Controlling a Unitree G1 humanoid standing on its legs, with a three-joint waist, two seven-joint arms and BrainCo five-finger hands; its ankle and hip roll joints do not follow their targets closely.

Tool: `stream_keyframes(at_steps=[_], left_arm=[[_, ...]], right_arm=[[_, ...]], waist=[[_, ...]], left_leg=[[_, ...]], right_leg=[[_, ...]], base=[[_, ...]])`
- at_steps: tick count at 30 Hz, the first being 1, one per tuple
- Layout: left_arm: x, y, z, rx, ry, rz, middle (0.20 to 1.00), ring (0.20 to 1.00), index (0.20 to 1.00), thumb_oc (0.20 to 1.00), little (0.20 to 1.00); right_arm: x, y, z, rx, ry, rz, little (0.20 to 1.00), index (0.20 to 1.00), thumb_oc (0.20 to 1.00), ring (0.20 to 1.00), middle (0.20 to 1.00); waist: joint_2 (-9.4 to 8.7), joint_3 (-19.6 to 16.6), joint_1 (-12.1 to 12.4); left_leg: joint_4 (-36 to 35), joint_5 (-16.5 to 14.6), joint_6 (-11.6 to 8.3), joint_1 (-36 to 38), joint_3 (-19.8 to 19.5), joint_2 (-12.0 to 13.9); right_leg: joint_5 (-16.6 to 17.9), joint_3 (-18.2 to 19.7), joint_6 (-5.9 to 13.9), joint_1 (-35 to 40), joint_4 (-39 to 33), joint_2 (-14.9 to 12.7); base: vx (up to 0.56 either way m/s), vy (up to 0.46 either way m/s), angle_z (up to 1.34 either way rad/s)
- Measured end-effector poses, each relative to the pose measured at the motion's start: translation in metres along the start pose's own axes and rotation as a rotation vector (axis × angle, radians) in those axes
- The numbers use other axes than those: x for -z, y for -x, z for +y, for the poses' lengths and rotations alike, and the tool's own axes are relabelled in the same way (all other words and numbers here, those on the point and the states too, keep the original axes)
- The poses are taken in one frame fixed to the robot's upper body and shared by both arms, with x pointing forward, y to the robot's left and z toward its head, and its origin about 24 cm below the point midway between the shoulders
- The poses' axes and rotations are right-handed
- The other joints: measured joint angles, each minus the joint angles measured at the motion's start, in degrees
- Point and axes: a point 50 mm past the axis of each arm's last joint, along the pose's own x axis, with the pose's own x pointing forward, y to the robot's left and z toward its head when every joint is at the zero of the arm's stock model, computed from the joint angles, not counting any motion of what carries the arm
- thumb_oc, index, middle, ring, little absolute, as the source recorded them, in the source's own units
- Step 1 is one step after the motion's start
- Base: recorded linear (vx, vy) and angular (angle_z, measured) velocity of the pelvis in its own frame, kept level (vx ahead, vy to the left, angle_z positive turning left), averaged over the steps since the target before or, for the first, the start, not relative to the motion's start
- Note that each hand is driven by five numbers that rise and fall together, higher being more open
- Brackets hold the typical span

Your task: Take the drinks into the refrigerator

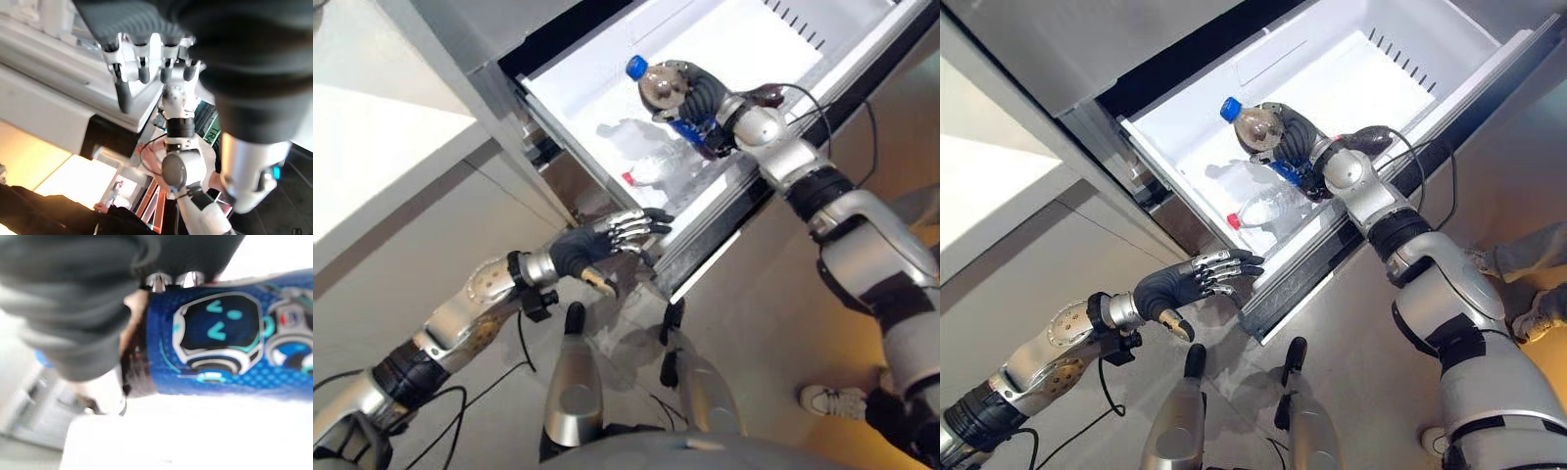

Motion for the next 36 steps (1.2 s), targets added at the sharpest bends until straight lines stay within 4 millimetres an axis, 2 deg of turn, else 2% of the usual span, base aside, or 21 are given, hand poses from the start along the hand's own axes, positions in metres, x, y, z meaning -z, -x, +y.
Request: stream_keyframes(at_steps=[5, 7, 8, 12, 19, 24, 25, 26, 36], left_arm=[[-0.002, 0.000, 0.001, -0.020, -0.010, -0.011, 1.000, 1.000, 1.000, 1.000, 1.000], [-0.002, 0.000, 0.001, -0.023, -0.011, -0.010, 1.000, 1.000, 1.000, 1.000, 1.000], [-0.001, 0.000, 0.001, -0.022, -0.010, -0.007, 1.000, 1.000, 1.000, 1.000, 1.000], [0.002, 0.000, -0.001, -0.016, -0.015, 0.010, 1.000, 1.000, 1.000, 1.000, 1.000], [0.003, -0.001, -0.002, -0.024, -0.006, 0.005, 1.000, 1.000, 1.000, 1.000, 1.000], [0.004, -0.004, -0.002, -0.037, 0.008, -0.006, 1.000, 1.000, 1.000, 1.000, 1.000], [0.004, -0.005, -0.002, -0.038, 0.011, -0.007, 1.000, 1.000, 1.000, 1.000, 1.000], [0.004, -0.005, -0.003, -0.038, 0.014, -0.009, 1.000, 1.000, 1.000, 1.000, 1.000], [0.004, -0.007, -0.003, -0.030, 0.018, -0.015, 1.000, 1.000, 1.000, 1.000, 1.000]], right_arm=[[-0.006, -0.005, 0.003, -0.067, 0.255, 0.015, 0.200, 0.200, 0.200, 0.200, 0.200], [-0.008, -0.006, 0.010, -0.133, 0.438, 0.015, 0.200, 0.200, 0.200, 0.200, 0.200], [-0.009, -0.006, 0.019, -0.213, 0.599, 0.005, 0.200, 0.200, 0.200, 0.200, 0.200], [-0.008, -0.005, 0.025, -0.279, 0.832, 0.001, 0.200, 0.200, 0.200, 0.200, 0.200], [-0.010, -0.007, 0.026, -0.297, 1.038, -0.015, 0.200, 0.200, 0.200, 0.200, 0.200], [-0.009, -0.008, 0.026, -0.301, 1.068, -0.005, 0.200, 0.200, 0.200, 0.200, 0.200], [-0.009, -0.009, 0.026, -0.301, 1.070, -0.003, 0.429, 0.429, 0.429, 0.429, 0.429], [-0.008, -0.009, 0.027, -0.304, 1.074, 0.002, 1.000, 1.000, 1.000, 1.000, 1.000], [0.010, -0.005, 0.026, -0.341, 1.077, 0.076, 1.000, 1.000, 1.000, 1.000, 1.000]], waist=[[-0.69, 0.6, 0.1], [-1.11, 0.8, 0.2], [-1.40, 0.9, 0.3], [-2.27, 1.4, 0.3], [-2.28, 1.4, 0.3], [-2.30, 1.4, 0.3], [-2.30, 1.4, 0.3], [-2.30, 1.4, 0.4], [-2.33, 1.3, 1.7]], left_leg=[[4.0, -1.1, 0.13, -3.6, -0.9, -0.1], [4.8, -1.2, 0.20, -4.6, -1.0, -0.2], [5.3, -1.3, 0.21, -5.2, -1.1, -0.2], [5.9, -1.3, 0.19, -6.0, -1.6, -0.2], [6.6, -1.3, 0.13, -7.4, -2.6, -0.3], [6.6, -1.3, 0.13, -7.4, -2.7, -0.3], [6.6, -1.3, 0.13, -7.3, -2.7, -0.3], [6.6, -1.3, 0.13, -7.2, -2.7, -0.3], [6.4, -1.3, 0.16, -5.5, -2.5, -0.4]], right_leg=[[0.2, -0.2, -0.11, -1.9, 1.1, -0.2], [0.5, -0.2, -0.06, -2.3, 1.1, -0.3], [0.6, -0.2, -0.08, -2.8, 1.1, -0.3], [0.8, -0.6, -0.18, -3.1, 1.1, -0.3], [0.8, -1.5, -0.24, -3.6, 1.1, -0.3], [0.9, -1.6, -0.24, -3.5, 1.1, -0.3], [0.9, -1.6, -0.24, -3.5, 1.1, -0.3], [0.9, -1.6, -0.25, -3.3, 1.1, -0.3], [1.0, -1.5, -0.31, -1.9, 1.0, -0.4]], base=[[-0.04, -0.006, 0.04], [0.00, 0.000, 0.00], [-0.01, -0.025, 0.04], [-0.01, -0.029, 0.04], [-0.01, -0.009, 0.05], [0.00, 0.000, 0.00], [0.00, 0.000, 0.00], [0.00, 0.000, 0.00], [0.00, 0.000, 0.00]])
